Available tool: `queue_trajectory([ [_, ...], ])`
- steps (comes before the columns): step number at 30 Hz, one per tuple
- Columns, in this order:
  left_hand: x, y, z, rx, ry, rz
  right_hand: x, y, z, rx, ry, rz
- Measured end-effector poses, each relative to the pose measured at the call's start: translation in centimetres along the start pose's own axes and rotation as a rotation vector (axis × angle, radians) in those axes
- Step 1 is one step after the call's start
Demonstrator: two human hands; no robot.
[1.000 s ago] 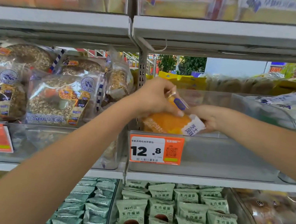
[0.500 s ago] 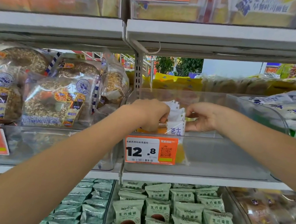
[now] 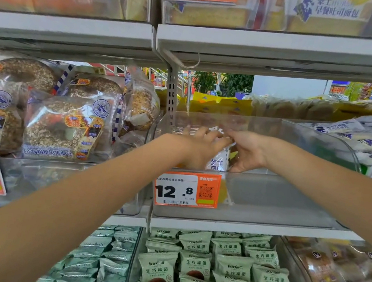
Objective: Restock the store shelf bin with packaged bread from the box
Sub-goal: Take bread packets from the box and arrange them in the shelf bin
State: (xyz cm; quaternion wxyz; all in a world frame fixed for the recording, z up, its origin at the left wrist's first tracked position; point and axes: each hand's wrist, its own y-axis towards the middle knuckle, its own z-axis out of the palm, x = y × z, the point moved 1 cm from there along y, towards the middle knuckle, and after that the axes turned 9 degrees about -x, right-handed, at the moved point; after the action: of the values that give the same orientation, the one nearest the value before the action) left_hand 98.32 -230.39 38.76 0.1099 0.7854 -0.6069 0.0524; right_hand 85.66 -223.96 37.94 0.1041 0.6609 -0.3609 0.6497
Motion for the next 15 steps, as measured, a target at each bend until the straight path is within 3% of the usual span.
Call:
queue_trajectory([
  [3, -0.3, 0.4, 0.9, 0.034, 0.038, 0.053, 0.2, -0.6, -0.2, -0.052, -0.004, -0.025],
  [10, 0.1, 0.4, 0.6, -0.181, 0.406, 0.25, 0.2, 0.7, -0.6, -0.053, 0.035, 0.098],
  [15, 1.0, 0.0, 0.5, -0.091, -0.045, 0.207, 0.1, 1.2, 0.4, 0.003, 0.09, 0.084],
])
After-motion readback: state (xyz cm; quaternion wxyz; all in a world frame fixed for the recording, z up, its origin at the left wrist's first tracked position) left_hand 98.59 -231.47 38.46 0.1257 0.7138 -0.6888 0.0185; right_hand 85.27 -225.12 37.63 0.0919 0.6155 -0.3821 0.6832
